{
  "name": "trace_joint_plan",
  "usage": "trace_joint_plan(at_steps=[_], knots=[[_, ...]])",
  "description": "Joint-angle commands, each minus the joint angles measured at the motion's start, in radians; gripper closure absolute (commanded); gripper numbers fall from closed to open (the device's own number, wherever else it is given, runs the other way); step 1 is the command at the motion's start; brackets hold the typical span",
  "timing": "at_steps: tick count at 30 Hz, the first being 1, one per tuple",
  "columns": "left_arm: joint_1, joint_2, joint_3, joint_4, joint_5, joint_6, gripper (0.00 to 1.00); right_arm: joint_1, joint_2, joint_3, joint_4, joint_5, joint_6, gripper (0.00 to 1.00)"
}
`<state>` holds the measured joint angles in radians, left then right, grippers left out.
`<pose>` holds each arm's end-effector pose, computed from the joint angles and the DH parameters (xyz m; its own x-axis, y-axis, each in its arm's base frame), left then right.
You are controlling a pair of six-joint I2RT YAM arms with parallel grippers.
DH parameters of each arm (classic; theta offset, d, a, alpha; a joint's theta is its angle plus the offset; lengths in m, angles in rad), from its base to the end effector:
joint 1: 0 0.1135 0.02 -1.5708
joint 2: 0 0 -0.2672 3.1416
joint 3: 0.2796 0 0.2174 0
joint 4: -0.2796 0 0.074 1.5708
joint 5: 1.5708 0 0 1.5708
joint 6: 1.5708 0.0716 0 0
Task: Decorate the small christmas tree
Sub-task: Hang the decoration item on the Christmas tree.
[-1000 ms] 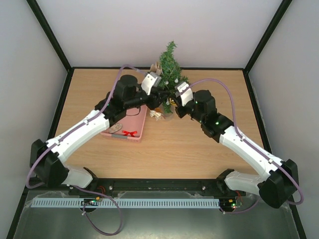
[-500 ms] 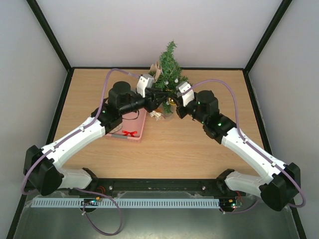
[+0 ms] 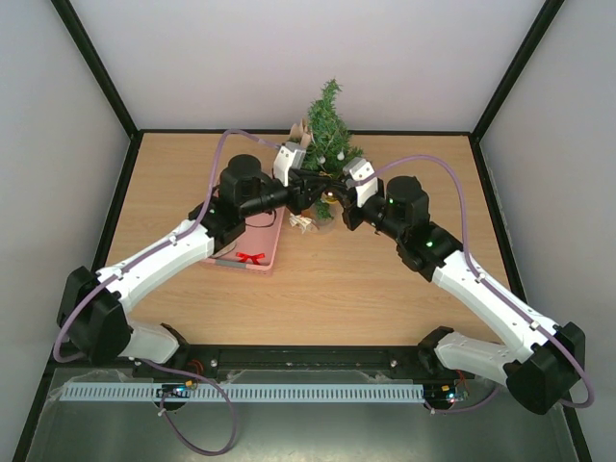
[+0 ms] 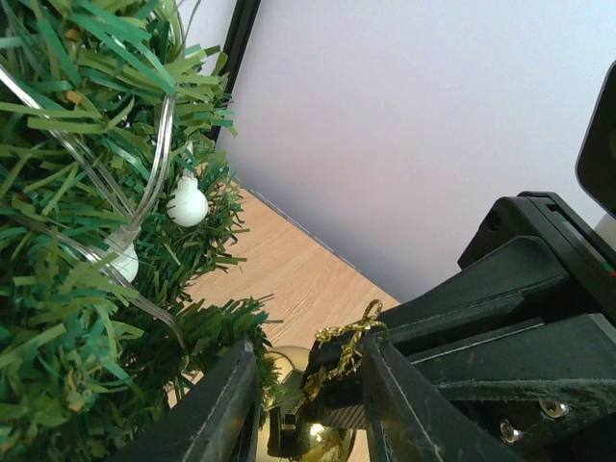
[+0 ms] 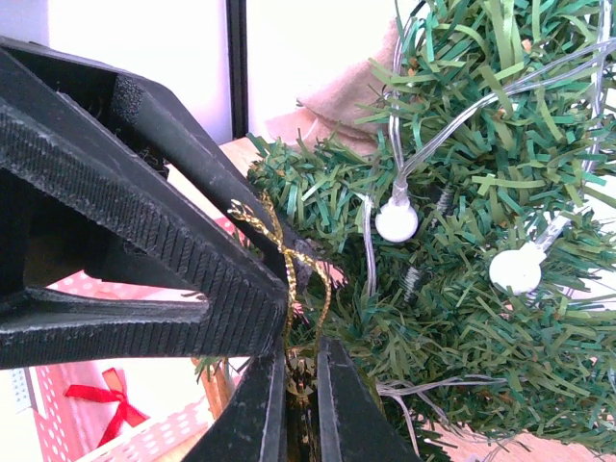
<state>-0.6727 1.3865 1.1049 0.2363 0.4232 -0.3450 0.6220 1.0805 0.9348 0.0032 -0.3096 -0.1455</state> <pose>0.2379 -0.2271 0.3694 -0.3340 -0.1282 -0.9338 0.8247 0.4401 -0.3553 0.1908 0.1636 0.3581 0.0018 -0.1686 -0.9857 -0.8083 0.5800 -0.1007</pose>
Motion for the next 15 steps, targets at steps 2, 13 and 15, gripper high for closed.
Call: trace_joint_plan(at_steps=[2, 13, 15], knots=[[0.005, 0.013, 0.044, 0.048, 0.03, 0.025, 0.67, -0.002, -0.017, -0.011, 0.03, -0.019, 0.009, 0.98], [0.007, 0.019, 0.068, 0.035, 0.044, 0.039, 0.65, -0.002, -0.01, -0.012, 0.032, -0.023, 0.009, 0.98], [0.006, 0.018, 0.067, 0.036, 0.045, 0.038, 0.65, -0.002, -0.01, -0.01, 0.031, -0.02, 0.007, 0.98]])
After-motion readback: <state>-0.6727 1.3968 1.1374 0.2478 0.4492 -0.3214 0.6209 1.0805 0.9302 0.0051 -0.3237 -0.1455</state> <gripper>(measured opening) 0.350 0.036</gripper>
